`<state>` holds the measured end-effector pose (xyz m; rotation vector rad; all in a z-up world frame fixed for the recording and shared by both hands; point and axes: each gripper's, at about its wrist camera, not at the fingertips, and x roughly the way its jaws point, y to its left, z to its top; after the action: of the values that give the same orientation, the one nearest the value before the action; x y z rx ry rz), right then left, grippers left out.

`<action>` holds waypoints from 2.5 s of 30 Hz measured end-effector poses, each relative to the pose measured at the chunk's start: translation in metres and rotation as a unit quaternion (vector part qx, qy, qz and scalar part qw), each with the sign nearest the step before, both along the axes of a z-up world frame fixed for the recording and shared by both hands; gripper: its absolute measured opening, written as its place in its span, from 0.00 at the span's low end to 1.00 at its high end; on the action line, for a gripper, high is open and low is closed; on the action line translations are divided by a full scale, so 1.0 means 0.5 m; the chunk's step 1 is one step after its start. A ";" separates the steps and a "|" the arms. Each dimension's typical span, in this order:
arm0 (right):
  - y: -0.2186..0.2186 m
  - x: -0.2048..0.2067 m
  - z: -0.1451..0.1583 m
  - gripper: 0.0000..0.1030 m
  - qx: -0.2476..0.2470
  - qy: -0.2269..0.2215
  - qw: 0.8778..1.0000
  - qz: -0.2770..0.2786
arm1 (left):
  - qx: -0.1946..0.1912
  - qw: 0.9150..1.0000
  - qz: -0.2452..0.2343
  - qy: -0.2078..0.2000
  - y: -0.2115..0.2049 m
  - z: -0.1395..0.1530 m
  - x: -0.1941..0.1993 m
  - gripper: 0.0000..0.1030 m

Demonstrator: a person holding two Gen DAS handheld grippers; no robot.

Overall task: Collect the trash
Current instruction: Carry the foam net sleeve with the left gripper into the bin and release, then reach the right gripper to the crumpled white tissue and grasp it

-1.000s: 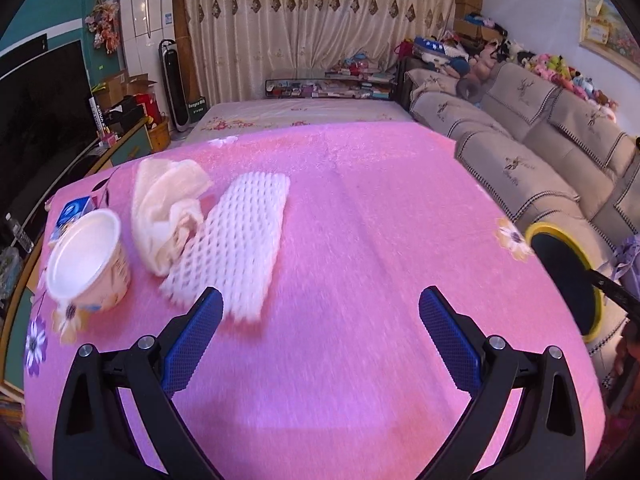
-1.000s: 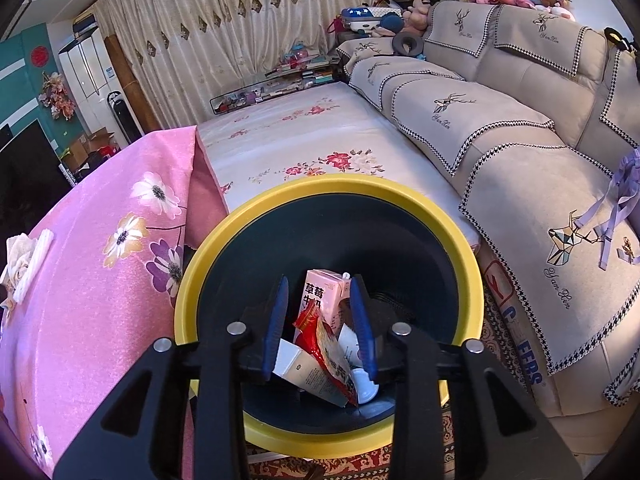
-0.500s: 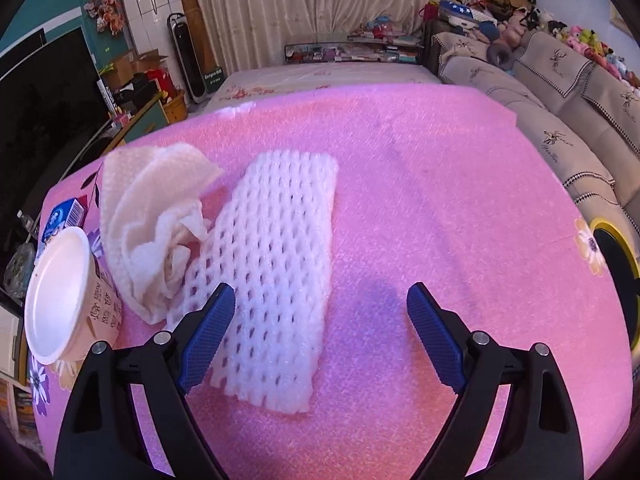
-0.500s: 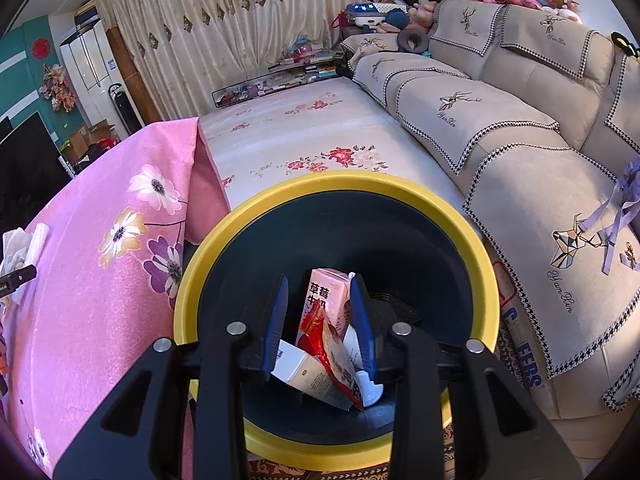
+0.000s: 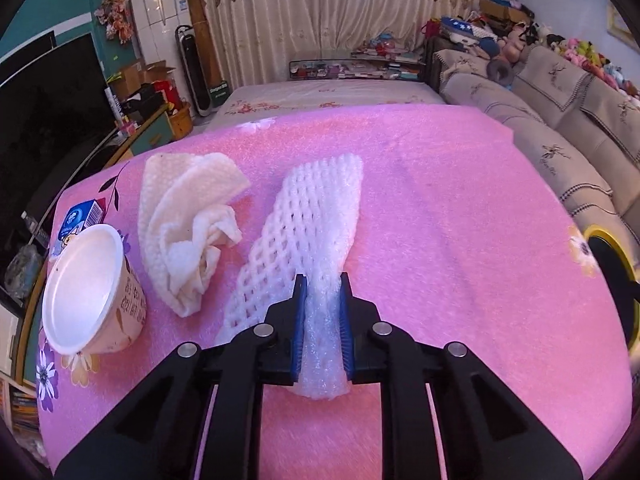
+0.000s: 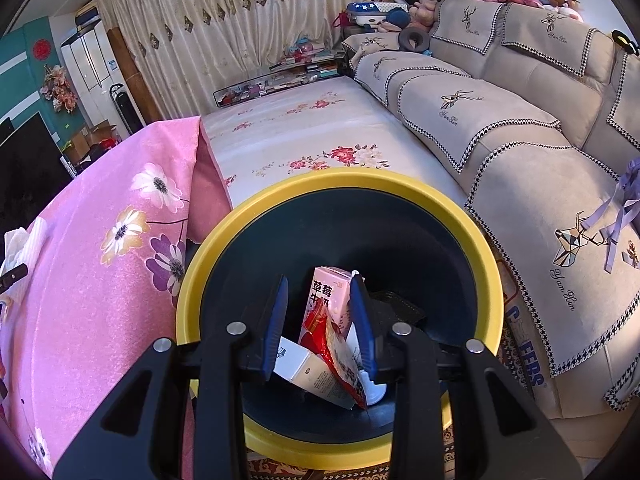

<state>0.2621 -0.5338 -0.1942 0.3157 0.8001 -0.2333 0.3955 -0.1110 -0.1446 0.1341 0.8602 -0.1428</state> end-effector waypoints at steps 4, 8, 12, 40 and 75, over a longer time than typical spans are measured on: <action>-0.002 -0.012 0.012 0.30 0.000 -0.009 1.000 -0.001 | -0.008 0.999 -0.039 -0.017 -0.037 0.038 -0.062 0.15; -0.010 -0.030 0.024 0.30 0.000 -0.017 1.000 -0.005 | -0.026 0.995 -0.087 -0.029 -0.100 0.084 -0.123 0.15; -0.023 -0.051 0.033 0.30 -0.002 -0.023 1.000 -0.015 | -0.044 0.988 -0.144 -0.034 -0.189 0.119 -0.175 0.15; -0.164 -0.164 0.019 0.37 -0.022 -0.026 0.997 -0.064 | -0.006 0.948 -0.311 0.065 -0.821 -0.034 -0.194 0.15; 0.295 0.044 0.189 0.50 -0.009 -0.060 0.981 0.183 | -0.056 0.993 0.029 -0.098 0.090 0.148 -0.428 0.94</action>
<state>0.2842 -0.3862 -0.0996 0.1591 0.7224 0.1238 0.1813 -0.0658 -0.0705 0.0179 0.6587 -0.1204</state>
